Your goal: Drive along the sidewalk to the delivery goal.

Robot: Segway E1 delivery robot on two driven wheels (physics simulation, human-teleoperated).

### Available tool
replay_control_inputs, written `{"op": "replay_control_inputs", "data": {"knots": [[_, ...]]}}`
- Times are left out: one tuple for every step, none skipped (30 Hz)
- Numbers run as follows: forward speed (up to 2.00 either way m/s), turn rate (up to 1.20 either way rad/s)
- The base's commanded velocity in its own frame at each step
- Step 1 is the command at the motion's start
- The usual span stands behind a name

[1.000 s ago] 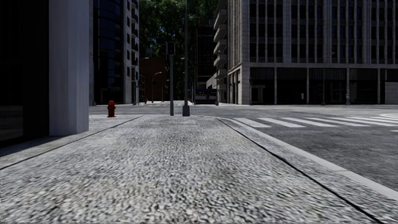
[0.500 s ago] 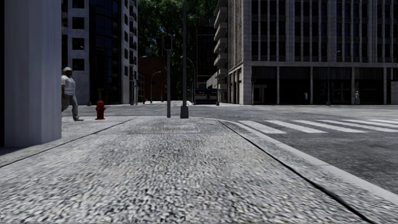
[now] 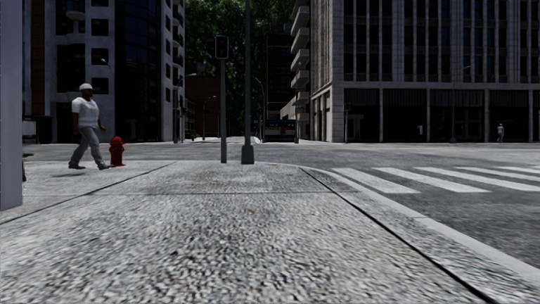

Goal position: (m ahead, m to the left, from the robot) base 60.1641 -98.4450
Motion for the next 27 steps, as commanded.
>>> {"op": "replay_control_inputs", "data": {"knots": [[2.0,0.0],[2.0,0.0],[2.0,0.0],[2.0,0.0],[2.0,0.0],[2.0,0.0],[2.0,0.0],[2.0,0.0],[2.0,0.0],[2.0,-0.01],[2.0,-0.01],[2.0,-0.18],[2.0,-0.25],[2.0,-0.3],[2.0,-0.3],[2.0,-0.33],[2.0,-0.34],[2.0,-0.36],[2.0,-0.36],[2.0,-0.38],[2.0,-0.42],[2.0,-0.46],[2.0,-0.47],[2.0,-0.47],[2.0,-0.49],[2.0,-0.56],[2.0,-0.6]]}}
